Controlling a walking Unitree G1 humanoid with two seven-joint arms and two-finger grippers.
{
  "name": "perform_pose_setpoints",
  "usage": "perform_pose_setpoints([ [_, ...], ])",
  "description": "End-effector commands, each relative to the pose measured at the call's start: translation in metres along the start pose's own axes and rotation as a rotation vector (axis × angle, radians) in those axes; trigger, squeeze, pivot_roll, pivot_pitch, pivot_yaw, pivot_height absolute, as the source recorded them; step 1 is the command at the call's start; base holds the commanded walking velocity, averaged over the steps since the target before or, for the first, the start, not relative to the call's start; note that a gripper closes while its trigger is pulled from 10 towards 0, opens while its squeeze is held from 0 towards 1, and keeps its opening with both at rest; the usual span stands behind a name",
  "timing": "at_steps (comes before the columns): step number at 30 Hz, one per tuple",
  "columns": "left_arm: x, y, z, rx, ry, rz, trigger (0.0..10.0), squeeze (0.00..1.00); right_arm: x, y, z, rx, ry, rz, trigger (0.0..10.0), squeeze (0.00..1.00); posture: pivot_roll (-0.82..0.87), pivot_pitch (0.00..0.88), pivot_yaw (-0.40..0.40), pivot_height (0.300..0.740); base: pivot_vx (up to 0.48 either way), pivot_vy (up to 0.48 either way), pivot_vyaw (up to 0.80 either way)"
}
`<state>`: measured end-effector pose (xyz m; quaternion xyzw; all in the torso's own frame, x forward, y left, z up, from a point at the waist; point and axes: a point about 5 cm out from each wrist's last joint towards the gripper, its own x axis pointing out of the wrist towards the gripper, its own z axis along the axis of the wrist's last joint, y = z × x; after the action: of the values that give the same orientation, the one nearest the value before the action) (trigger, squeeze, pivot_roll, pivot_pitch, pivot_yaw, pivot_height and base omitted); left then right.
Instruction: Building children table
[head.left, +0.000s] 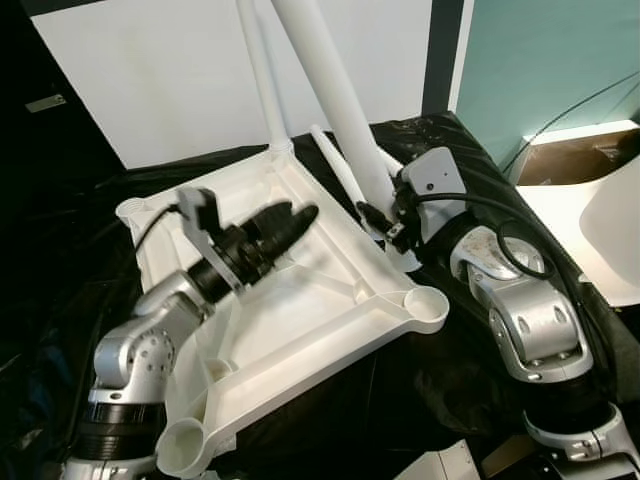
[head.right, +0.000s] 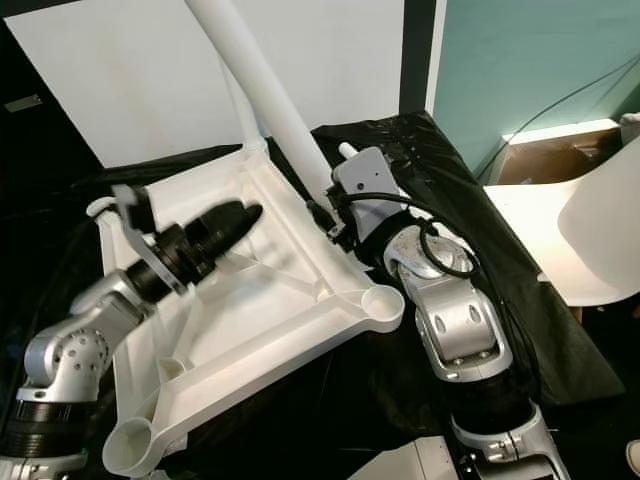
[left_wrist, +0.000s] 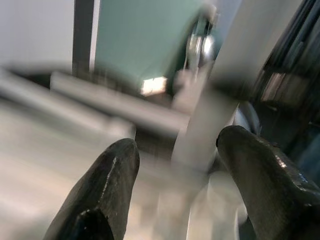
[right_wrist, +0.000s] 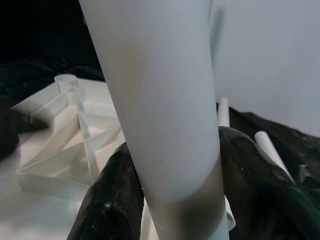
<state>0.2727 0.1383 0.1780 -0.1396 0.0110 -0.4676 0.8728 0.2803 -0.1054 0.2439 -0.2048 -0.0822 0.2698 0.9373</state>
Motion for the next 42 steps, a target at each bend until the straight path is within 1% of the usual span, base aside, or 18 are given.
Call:
perform_pose_setpoints([
  [1,-0.005,-0.018,-0.012,-0.005,0.088,-0.342,10.0,0.0,-0.006,-0.003,0.005,-0.006,-0.035,-0.013,10.0,0.0,-0.17,0.0,0.128,0.74,0.0,0.0,0.0],
  [3,-0.005,-0.018,-0.012,-0.005,0.088,-0.342,10.0,0.0,-0.006,-0.003,0.005,-0.006,-0.035,-0.013,10.0,0.0,-0.17,0.0,0.128,0.74,0.0,0.0,0.0],
  [6,-0.007,-0.025,-0.022,-0.01,0.161,-0.396,10.0,0.0,-0.014,-0.006,0.003,-0.009,-0.031,-0.023,10.0,0.0,-0.18,0.0,0.134,0.74,0.0,0.0,0.0],
  [12,-0.008,-0.031,-0.029,-0.001,0.218,-0.448,10.0,0.0,-0.021,-0.008,0.0,-0.01,-0.021,-0.033,10.0,0.0,-0.18,0.0,0.137,0.74,0.0,0.0,0.0],
  [14,-0.008,-0.034,-0.036,0.007,0.272,-0.474,10.0,0.0,-0.024,-0.008,-0.002,-0.01,-0.013,-0.036,10.0,0.0,-0.19,0.0,0.142,0.74,0.0,0.0,0.0],
  [15,-0.008,-0.034,-0.036,0.007,0.272,-0.474,10.0,0.0,-0.024,-0.008,-0.002,-0.01,-0.013,-0.036,10.0,0.0,-0.19,0.0,0.142,0.74,0.0,0.0,0.0],
  [19,-0.011,-0.036,-0.057,0.035,0.409,-0.507,10.0,0.0,-0.026,-0.007,-0.003,-0.01,-0.014,-0.037,10.0,0.0,-0.2,0.0,0.147,0.74,0.0,0.0,0.0],
  [21,-0.012,-0.034,-0.067,0.075,0.485,-0.49,10.0,0.0,-0.024,-0.007,-0.002,-0.007,-0.021,-0.038,10.0,0.0,-0.2,0.0,0.149,0.74,0.0,0.0,0.0],
  [24,-0.012,-0.029,-0.078,0.118,0.555,-0.455,10.0,0.0,-0.023,-0.005,-0.001,-0.003,-0.029,-0.032,10.0,0.0,-0.19,0.0,0.147,0.74,0.0,0.0,0.0],
  [26,-0.012,-0.029,-0.078,0.118,0.555,-0.455,10.0,0.0,-0.023,-0.005,-0.001,-0.003,-0.029,-0.032,10.0,0.0,-0.19,0.0,0.147,0.74,0.0,0.0,0.0],
  [30,-0.008,-0.01,-0.093,0.219,0.637,-0.297,10.0,0.0,-0.02,-0.001,0.001,0.006,-0.044,-0.017,10.0,0.0,-0.18,0.0,0.141,0.74,0.0,0.0,0.0],
  [31,-0.008,-0.01,-0.093,0.219,0.637,-0.297,10.0,0.0,-0.02,-0.001,0.001,0.006,-0.044,-0.017,10.0,0.0,-0.18,0.0,0.141,0.74,0.0,0.0,0.0],
  [32,-0.007,-0.006,-0.095,0.24,0.651,-0.263,9.5,0.0,-0.02,0.0,0.001,0.007,-0.047,-0.015,10.0,0.0,-0.18,0.0,0.14,0.74,0.0,0.0,0.0],
  [33,-0.006,-0.002,-0.097,0.249,0.664,-0.235,8.0,0.0,-0.02,0.0,0.001,0.008,-0.048,-0.014,10.0,0.0,-0.18,0.0,0.138,0.74,0.0,0.0,0.0],
  [34,-0.006,0.003,-0.099,0.266,0.683,-0.196,0.4,0.0,-0.02,0.001,0.001,0.01,-0.048,-0.012,10.0,0.0,-0.18,0.0,0.137,0.74,0.0,0.0,0.0],
  [38,-0.006,0.007,-0.1,0.277,0.696,-0.172,0.4,0.0,-0.019,0.001,0.001,0.012,-0.048,-0.011,10.0,0.0,-0.18,0.0,0.137,0.74,0.0,0.0,0.0],
  [39,-0.006,0.01,-0.101,0.287,0.711,-0.148,0.0,0.0,-0.019,0.002,0.0,0.016,-0.047,-0.007,10.0,0.0,-0.18,0.0,0.136,0.74,0.0,0.0,0.0],
  [42,-0.008,0.016,-0.102,0.297,0.726,-0.126,0.0,0.0,-0.02,0.004,-0.002,0.026,-0.042,-0.001,10.0,0.0,-0.18,0.0,0.136,0.74,0.0,0.0,0.0],
])
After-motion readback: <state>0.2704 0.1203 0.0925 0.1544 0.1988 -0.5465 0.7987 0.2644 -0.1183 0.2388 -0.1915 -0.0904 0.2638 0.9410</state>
